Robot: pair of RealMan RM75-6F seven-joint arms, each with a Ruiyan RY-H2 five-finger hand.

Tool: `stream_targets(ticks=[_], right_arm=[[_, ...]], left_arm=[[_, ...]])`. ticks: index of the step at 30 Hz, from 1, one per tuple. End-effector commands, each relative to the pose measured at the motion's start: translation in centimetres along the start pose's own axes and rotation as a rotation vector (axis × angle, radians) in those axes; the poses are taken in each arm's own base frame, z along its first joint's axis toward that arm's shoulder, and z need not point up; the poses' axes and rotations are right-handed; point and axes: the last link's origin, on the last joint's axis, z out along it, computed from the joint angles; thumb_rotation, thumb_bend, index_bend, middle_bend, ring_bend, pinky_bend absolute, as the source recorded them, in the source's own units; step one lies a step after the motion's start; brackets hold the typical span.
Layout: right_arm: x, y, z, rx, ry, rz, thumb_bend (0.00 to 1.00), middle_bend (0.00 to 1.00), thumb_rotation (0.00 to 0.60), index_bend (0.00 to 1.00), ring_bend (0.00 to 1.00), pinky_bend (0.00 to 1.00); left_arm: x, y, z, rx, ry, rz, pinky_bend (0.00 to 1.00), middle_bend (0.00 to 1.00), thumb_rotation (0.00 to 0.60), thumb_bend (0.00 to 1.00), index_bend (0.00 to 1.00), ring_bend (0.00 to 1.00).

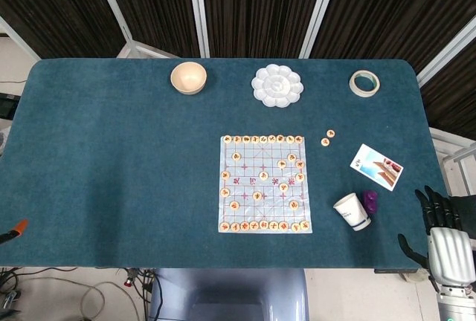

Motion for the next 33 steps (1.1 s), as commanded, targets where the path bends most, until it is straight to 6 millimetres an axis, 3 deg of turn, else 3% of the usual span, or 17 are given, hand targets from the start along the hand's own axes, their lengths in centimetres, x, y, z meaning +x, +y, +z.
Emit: stream_targets(ticks=[1, 8, 18, 25, 33], right_arm=[[0.3, -0.1, 0.9, 0.015, -0.021, -0.005, 0.38, 0.00, 0.600, 0.00, 0.00, 0.09], [1.2, -0.7, 3.3, 0.066, -0.060, -0.078, 0.38, 0.00, 0.600, 0.00, 0.00, 0.09], [2.1, -4.1, 8.3, 0.138, -0.198, -0.099, 0.38, 0.00, 0.600, 0.00, 0.00, 0.09], [1.4, -7.2, 10.4, 0.159, -0.253, -0.056, 0.38, 0.00, 0.600, 0.05, 0.00, 0.09], [-0.9, -11.8, 11.9, 0.202, -0.304, -0.033, 0.38, 0.00, 0.600, 0.11, 0.00, 0.09]], left_arm=[[0.1, 0.0, 0.0, 0.003, 0.005, -0.005, 0.00, 0.00, 0.600, 0.00, 0.05, 0.00], [-0.2, 0.1, 0.0, -0.004, -0.003, 0.002, 0.00, 0.00, 0.600, 0.00, 0.05, 0.00], [-0.5, 0.3, 0.0, -0.006, -0.007, 0.011, 0.00, 0.00, 0.600, 0.00, 0.05, 0.00], [-0.7, 0.4, 0.1, -0.008, -0.017, 0.016, 0.00, 0.00, 0.600, 0.00, 0.05, 0.00], [-0.5, 0.2, 0.1, -0.001, -0.009, 0.010, 0.00, 0.00, 0.600, 0.00, 0.05, 0.00]])
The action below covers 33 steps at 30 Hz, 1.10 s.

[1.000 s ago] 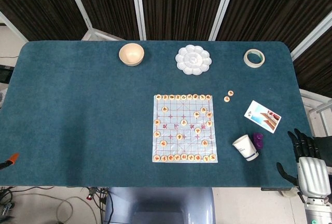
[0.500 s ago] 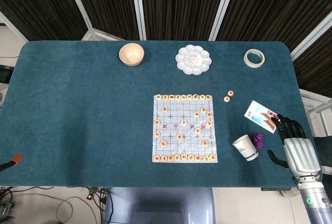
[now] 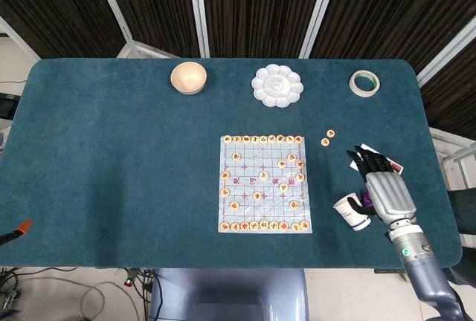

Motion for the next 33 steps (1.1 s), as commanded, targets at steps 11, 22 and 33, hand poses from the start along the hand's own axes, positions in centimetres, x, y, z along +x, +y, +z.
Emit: stream_targets(ticks=[11, 22, 33], right_arm=[[-4.0, -7.9, 3.9, 0.055, -0.077, -0.022, 0.38, 0.00, 0.600, 0.19, 0.00, 0.09], [-5.8, -10.3, 6.3, 0.013, -0.122, -0.038, 0.38, 0.00, 0.600, 0.22, 0.00, 0.09], [-6.6, -10.7, 8.1, -0.031, -0.118, -0.062, 0.38, 0.00, 0.600, 0.25, 0.00, 0.09]], left_arm=[[0.0, -0.2, 0.2, 0.005, -0.007, -0.002, 0.00, 0.00, 0.600, 0.00, 0.05, 0.00], [-0.2, -0.1, 0.2, 0.003, -0.012, 0.002, 0.00, 0.00, 0.600, 0.00, 0.05, 0.00], [-0.1, -0.2, 0.2, 0.005, -0.010, 0.002, 0.00, 0.00, 0.600, 0.00, 0.05, 0.00]])
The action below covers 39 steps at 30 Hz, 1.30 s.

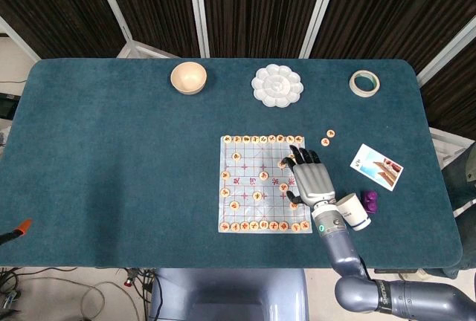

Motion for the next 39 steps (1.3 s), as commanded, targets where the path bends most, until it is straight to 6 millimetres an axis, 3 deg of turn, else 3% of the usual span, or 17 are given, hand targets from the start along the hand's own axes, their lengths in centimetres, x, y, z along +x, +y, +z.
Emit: stream_targets(ticks=[1, 14, 39], right_arm=[[0.1, 0.2, 0.4, -0.020, 0.007, -0.005, 0.38, 0.00, 0.600, 0.25, 0.00, 0.09], [-1.6, 1.7, 1.5, -0.065, -0.018, -0.029, 0.38, 0.00, 0.600, 0.29, 0.00, 0.09], [-4.9, 0.7, 3.3, -0.089, -0.029, -0.054, 0.38, 0.00, 0.600, 0.38, 0.00, 0.09]], left_arm=[[0.1, -0.1, 0.0, 0.003, 0.002, -0.001, 0.00, 0.00, 0.600, 0.00, 0.05, 0.00], [0.0, -0.1, 0.0, 0.004, 0.001, 0.001, 0.00, 0.00, 0.600, 0.00, 0.05, 0.00], [0.1, -0.3, 0.2, 0.011, -0.002, 0.001, 0.00, 0.00, 0.600, 0.00, 0.05, 0.00]])
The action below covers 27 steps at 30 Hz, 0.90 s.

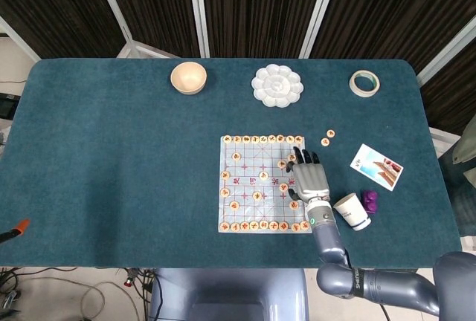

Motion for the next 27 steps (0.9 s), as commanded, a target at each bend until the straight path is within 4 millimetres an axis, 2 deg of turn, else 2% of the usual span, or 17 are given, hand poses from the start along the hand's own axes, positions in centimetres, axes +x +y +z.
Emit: stream_targets(ticks=[1, 27], right_arm=[[-0.3, -0.1, 0.0, 0.000, -0.003, -0.003, 0.38, 0.00, 0.600, 0.38, 0.00, 0.09], [-2.1, -0.9, 0.6, -0.006, -0.033, -0.038, 0.38, 0.00, 0.600, 0.40, 0.00, 0.09]], left_arm=[[0.0, 0.0, 0.0, 0.001, 0.000, 0.001, 0.00, 0.00, 0.600, 0.00, 0.05, 0.00], [0.0, -0.2, 0.1, 0.006, 0.001, 0.000, 0.00, 0.00, 0.600, 0.00, 0.05, 0.00]])
